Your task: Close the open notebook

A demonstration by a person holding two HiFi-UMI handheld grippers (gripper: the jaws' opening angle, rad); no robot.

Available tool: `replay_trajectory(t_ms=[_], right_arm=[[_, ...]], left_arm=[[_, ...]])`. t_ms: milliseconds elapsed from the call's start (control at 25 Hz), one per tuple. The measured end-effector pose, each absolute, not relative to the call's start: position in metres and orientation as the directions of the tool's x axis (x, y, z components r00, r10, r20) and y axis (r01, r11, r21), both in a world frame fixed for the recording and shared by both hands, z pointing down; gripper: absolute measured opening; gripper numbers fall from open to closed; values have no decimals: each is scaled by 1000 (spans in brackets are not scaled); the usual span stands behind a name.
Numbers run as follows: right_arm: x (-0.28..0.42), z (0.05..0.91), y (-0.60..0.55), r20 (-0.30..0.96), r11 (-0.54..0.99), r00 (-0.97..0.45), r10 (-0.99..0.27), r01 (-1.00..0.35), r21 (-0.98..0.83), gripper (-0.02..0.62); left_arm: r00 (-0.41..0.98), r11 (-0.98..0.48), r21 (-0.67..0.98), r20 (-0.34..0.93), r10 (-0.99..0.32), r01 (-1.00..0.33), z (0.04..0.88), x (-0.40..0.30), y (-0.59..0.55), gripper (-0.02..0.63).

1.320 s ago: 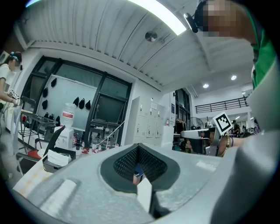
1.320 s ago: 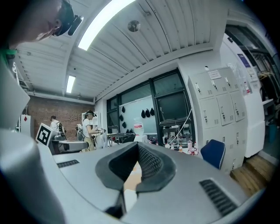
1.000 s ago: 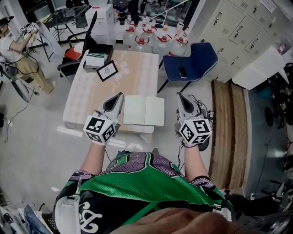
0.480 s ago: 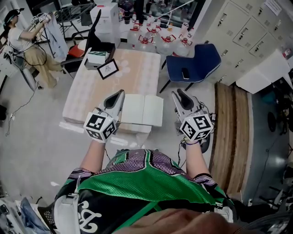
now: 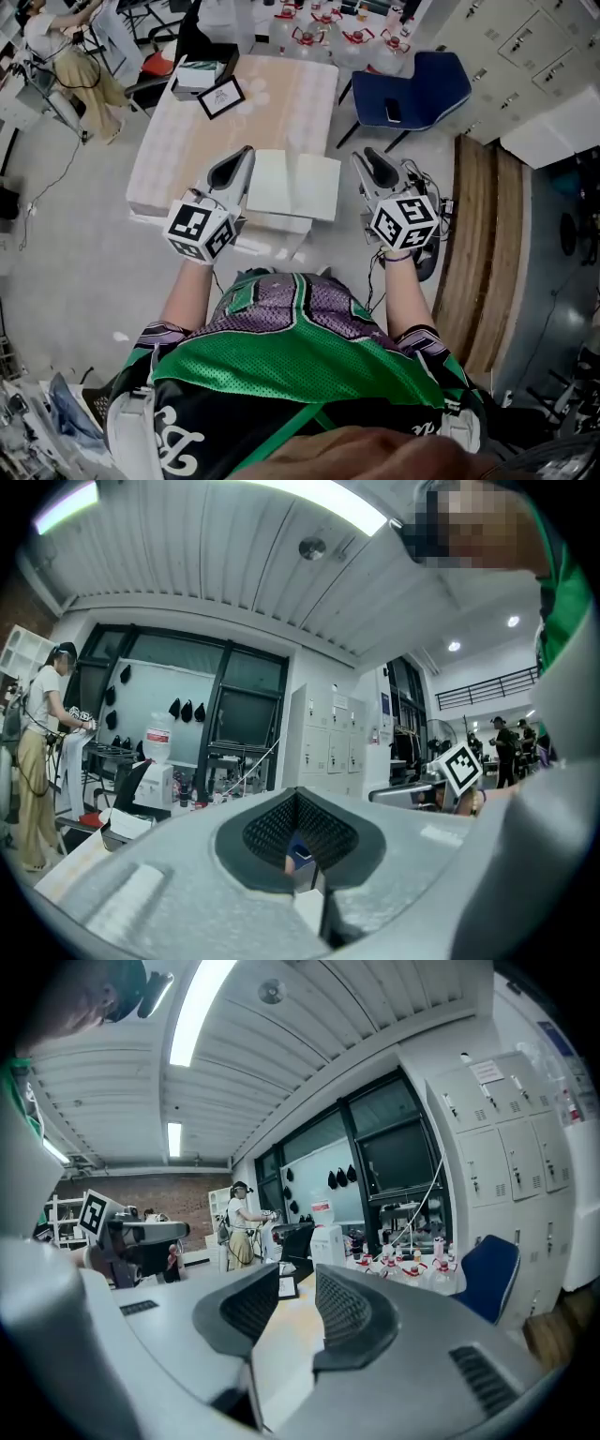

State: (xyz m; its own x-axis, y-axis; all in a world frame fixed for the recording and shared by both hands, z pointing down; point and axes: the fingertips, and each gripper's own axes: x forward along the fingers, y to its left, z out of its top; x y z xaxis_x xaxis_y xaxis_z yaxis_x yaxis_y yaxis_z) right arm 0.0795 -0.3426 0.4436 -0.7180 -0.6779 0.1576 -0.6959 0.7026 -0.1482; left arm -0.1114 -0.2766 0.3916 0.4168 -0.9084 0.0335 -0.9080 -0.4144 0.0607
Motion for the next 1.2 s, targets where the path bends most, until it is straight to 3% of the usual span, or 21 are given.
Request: replay_trajectory(t_ms=[1200], right_arm=[[92,689,-345,532,598,-670,-519,-728,-334,115]], left_arm=[[387,-382,65,140,-911,-922,431,-83,-236,15]])
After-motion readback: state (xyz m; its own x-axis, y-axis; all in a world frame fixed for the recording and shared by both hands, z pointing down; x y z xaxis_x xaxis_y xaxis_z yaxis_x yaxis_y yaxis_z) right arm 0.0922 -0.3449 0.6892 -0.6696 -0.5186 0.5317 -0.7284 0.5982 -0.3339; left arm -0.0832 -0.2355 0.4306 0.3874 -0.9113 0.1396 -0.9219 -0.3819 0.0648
